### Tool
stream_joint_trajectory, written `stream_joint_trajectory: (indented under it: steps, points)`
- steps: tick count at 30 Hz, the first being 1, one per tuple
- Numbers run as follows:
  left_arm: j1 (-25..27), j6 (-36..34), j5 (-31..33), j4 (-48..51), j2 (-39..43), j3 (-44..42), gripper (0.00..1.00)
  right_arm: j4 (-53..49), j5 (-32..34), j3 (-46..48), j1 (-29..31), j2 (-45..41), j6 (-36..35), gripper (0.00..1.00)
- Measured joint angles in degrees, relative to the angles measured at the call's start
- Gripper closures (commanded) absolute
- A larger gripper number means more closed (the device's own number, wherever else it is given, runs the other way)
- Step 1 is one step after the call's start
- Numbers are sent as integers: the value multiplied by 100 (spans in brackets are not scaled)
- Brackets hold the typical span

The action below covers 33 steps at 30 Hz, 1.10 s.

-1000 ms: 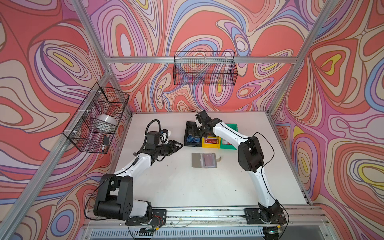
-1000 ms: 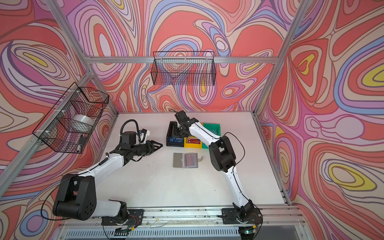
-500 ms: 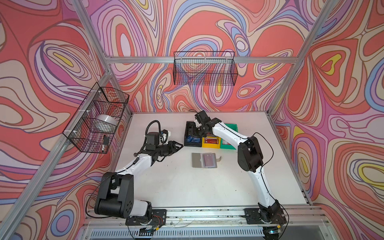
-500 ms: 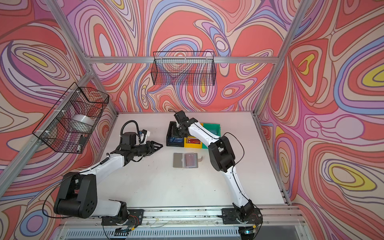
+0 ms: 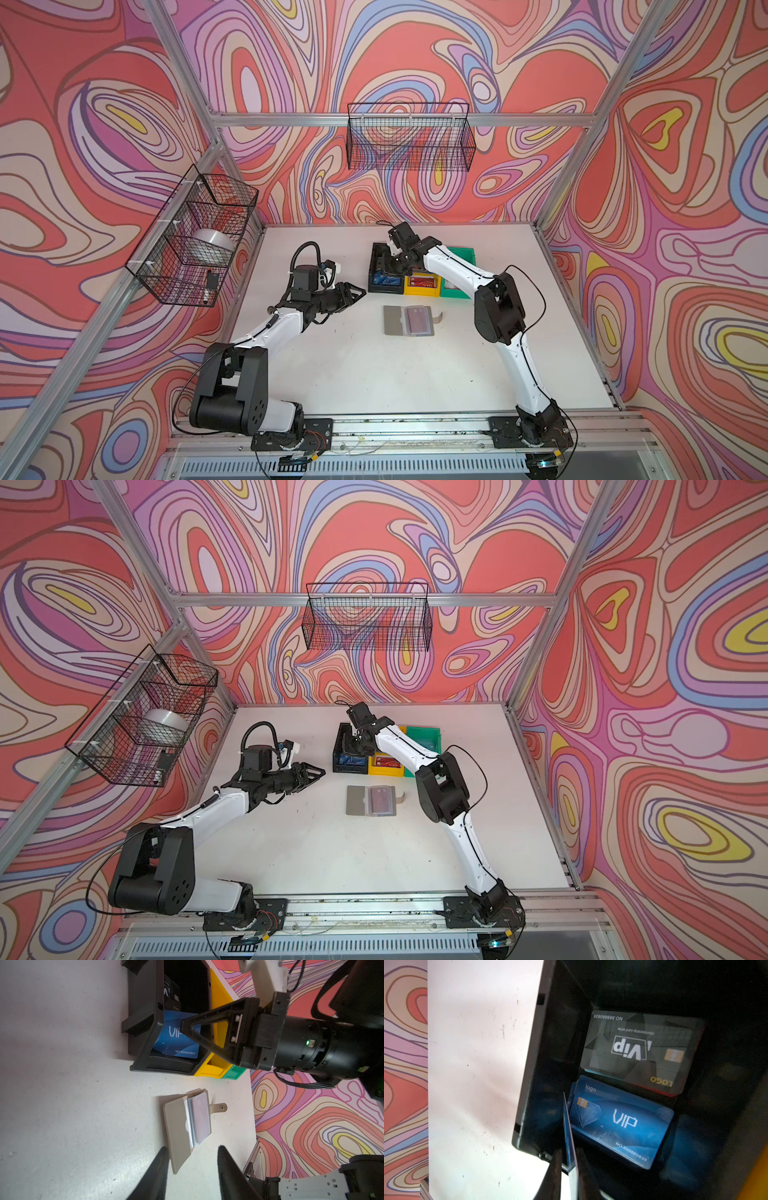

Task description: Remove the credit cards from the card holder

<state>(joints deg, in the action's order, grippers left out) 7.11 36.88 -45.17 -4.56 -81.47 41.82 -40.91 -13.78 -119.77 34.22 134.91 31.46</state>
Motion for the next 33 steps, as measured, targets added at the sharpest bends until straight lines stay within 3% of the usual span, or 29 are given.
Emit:
stream_joint_trajectory:
  steps: [21,26,29,33]
  points:
    - [0,26,-7,0,-7,0,58,-363,702,214,0,-293,-378,60]
    - [0,28,-7,2,-7,0,58,-422,901,310,0,-549,-466,59]
    - [0,28,-4,0,-11,0,58,-400,1045,590,7,-833,-527,60]
    - [0,46,-26,-11,-17,-44,58,-61,1060,1759,44,-1714,-667,65]
